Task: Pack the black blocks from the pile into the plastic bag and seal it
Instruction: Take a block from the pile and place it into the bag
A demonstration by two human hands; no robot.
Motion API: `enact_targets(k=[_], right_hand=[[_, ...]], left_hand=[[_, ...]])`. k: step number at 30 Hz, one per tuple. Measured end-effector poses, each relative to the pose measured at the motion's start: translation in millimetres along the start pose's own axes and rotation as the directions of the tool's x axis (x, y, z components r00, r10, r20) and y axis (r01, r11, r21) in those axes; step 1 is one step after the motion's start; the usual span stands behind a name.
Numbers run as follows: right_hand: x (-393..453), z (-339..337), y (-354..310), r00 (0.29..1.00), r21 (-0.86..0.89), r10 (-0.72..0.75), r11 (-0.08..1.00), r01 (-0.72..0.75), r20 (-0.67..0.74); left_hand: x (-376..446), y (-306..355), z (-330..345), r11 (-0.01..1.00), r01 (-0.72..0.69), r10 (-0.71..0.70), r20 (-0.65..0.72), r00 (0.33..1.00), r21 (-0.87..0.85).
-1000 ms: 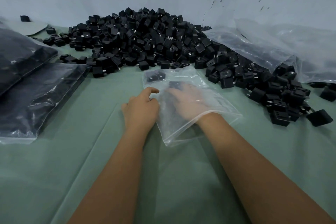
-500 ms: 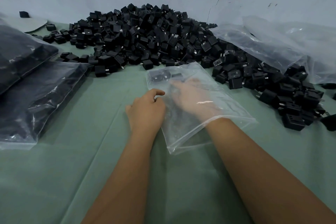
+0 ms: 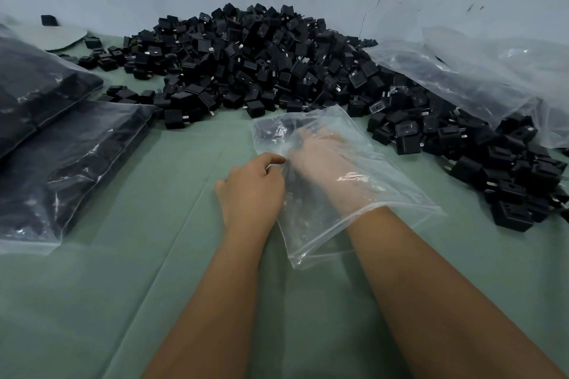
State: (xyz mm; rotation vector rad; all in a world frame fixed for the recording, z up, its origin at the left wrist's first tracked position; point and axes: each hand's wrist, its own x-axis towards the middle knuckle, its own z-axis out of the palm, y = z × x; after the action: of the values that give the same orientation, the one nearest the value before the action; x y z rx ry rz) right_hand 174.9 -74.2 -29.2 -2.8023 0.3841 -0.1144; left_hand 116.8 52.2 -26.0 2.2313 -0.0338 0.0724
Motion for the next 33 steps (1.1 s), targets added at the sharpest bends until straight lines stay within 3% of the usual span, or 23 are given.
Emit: enact_targets(k=[3,6,9,12,24,33], right_hand=[[7.7,0.1,-2.3,0.989,0.133,0.131,0.981,-0.139,0.067],[4.2,0.4,-1.9,0.990,0.247,-0.035,0.969,0.000,0.138],[-1.2,-5.9,7.9,0.986,0.377,-0.142,0.921,0.101,0.082],[3.2,-5.5,8.1,0.982,0.292,-0.164,0.948,0.130,0.095],[-5.0,-10.8,8.6,0.978,0.266,-0.162,0.956,0.122,0.134],[-1.6,-20.2,9.2,0.969,0.260,-0.248,0.936,0.236,0.014]], left_hand=[[-1.1,0.9,-1.6,1.000,0.001,-0.001,0.001,1.000,-0.001],[-2.0,1.4,-2.5,0.999,0.003,-0.003,0.009,1.000,-0.032],[-2.4,2.3,-2.7,0.999,0.004,-0.003,0.007,1.000,-0.055],[-2.2,1.9,-2.4,0.998,0.004,-0.004,-0.009,1.000,-0.057],[-1.6,1.6,-0.9,0.998,0.007,-0.009,-0.043,0.999,-0.055],[-2.7,5.0,-2.2,0.977,0.049,-0.066,-0.076,0.995,-0.206]])
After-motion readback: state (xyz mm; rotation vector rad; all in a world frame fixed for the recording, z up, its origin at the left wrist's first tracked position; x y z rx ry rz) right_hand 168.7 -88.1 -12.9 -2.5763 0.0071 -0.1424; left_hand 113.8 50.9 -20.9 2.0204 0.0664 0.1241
